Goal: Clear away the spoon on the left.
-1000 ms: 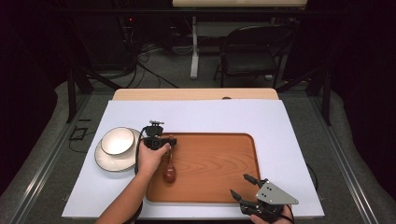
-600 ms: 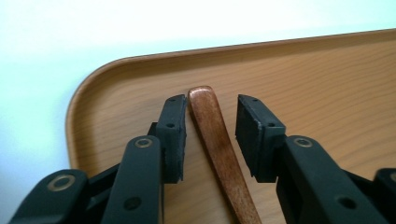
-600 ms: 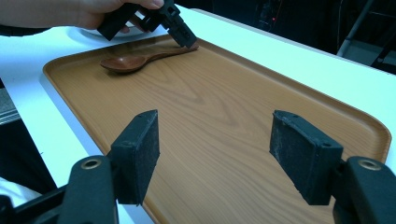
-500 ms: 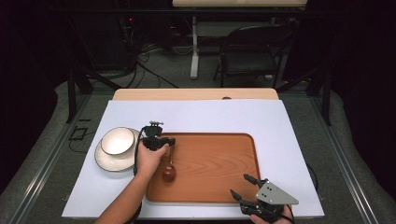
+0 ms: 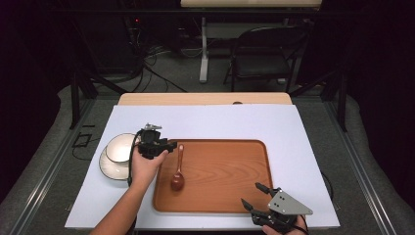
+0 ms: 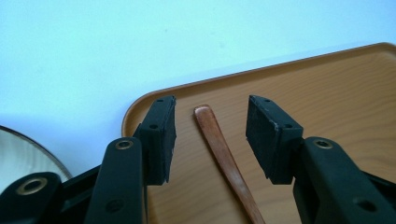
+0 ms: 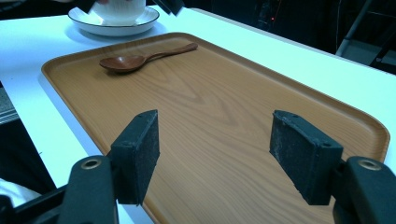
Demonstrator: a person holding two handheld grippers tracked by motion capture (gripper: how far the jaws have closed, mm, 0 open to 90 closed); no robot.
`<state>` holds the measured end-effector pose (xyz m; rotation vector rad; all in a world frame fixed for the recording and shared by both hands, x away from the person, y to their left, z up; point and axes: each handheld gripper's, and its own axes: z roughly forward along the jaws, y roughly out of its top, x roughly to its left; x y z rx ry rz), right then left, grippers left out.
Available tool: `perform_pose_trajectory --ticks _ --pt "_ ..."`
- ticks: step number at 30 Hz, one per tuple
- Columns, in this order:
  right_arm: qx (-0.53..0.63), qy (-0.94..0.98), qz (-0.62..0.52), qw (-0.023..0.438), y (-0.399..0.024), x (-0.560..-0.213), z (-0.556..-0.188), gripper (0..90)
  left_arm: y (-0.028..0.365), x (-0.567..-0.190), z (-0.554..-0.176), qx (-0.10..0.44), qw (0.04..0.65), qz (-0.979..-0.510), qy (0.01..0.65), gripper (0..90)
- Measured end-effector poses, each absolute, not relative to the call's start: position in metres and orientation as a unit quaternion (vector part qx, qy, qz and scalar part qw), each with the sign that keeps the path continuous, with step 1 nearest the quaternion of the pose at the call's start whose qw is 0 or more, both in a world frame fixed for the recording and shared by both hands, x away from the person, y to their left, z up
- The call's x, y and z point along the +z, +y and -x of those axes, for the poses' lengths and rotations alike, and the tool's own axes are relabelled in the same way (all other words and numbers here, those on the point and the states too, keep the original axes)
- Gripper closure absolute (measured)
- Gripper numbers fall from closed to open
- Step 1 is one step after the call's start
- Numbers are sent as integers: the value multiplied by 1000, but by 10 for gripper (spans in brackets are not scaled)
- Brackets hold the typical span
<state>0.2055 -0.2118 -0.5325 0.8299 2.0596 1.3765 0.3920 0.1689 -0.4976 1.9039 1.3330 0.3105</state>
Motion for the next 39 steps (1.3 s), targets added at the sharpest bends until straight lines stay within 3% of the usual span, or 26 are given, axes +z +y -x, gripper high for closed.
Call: perform_pose_trajectory --ticks 15,26,39 --pt "509 761 -306 263 -211 -532 -205 343 207 -483 -337 163 424 -742 493 470" --pt "508 761 -307 262 -210 -533 -205 341 234 -498 -296 193 411 -741 494 460" --pt "493 774 -297 263 -203 -536 -206 341 234 -523 -281 220 409 -744 480 455"
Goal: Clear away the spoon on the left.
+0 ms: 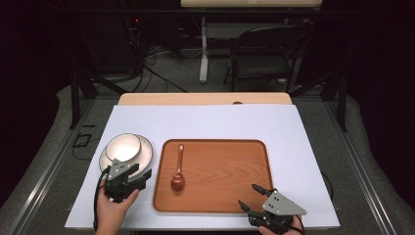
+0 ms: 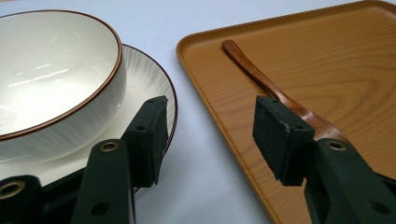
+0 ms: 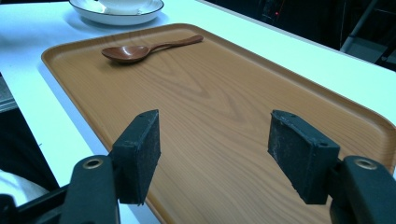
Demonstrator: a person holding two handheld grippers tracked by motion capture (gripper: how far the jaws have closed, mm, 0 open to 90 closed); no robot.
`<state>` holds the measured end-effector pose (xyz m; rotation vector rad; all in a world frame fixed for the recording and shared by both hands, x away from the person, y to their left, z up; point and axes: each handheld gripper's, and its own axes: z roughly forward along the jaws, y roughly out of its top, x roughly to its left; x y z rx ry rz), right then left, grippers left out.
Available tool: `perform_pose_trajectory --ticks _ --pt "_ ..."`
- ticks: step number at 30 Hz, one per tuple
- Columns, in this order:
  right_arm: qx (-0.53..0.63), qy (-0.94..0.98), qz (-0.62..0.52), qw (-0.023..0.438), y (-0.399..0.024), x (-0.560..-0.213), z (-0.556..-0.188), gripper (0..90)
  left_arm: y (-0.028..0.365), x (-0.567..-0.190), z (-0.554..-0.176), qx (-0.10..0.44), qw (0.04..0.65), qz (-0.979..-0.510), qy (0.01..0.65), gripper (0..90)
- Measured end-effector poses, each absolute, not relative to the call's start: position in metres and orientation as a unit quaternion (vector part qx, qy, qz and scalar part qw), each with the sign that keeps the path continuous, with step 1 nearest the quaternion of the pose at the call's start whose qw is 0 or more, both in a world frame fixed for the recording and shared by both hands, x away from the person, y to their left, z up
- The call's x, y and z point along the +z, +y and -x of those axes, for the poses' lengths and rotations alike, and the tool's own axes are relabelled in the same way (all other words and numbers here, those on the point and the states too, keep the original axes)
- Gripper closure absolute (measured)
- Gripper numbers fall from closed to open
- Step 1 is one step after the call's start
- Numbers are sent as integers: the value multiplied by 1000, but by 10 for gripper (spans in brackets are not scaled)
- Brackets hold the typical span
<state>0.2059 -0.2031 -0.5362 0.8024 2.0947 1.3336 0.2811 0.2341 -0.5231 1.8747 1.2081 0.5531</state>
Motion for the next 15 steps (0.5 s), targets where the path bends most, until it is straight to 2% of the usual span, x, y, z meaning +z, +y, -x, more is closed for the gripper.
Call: perform_pose_trajectory --ticks 10,15 --pt "480 784 -288 269 -200 -538 -206 351 234 -531 -280 205 407 -746 486 455" --pt "461 796 -265 289 -196 -539 -206 362 238 -532 -282 189 419 -736 497 454"
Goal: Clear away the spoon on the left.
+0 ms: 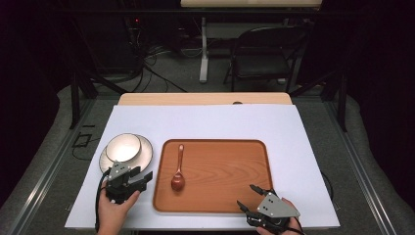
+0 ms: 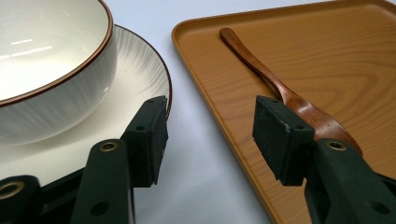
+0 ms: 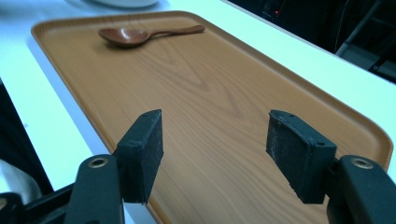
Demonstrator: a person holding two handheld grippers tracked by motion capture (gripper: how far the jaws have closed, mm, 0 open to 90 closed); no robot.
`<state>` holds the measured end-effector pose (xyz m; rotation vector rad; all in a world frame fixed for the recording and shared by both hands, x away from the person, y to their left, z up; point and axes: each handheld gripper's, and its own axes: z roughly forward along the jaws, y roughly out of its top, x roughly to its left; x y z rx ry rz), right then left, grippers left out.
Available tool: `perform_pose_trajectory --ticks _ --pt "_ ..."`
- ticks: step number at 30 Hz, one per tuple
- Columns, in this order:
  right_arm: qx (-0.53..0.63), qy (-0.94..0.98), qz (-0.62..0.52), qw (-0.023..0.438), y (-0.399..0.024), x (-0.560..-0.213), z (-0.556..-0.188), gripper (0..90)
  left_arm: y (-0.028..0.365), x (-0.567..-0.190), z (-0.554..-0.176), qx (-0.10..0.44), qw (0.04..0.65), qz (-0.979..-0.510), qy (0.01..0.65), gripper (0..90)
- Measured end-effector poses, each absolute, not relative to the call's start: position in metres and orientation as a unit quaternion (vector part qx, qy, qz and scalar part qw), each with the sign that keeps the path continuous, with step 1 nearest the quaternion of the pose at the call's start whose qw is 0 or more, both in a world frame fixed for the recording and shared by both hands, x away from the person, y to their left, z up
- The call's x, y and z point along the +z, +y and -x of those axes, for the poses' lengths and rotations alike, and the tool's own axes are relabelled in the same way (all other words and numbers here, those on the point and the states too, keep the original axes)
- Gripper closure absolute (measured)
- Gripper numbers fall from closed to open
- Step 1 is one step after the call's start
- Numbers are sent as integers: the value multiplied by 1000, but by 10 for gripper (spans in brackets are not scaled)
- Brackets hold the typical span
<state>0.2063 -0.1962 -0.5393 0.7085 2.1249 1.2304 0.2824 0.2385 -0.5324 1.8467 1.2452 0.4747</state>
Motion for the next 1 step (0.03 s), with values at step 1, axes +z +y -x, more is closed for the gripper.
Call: perform_pose_trajectory --ticks 1 --pt "454 800 -259 293 -195 -540 -207 363 239 -532 -283 188 420 -735 499 454"
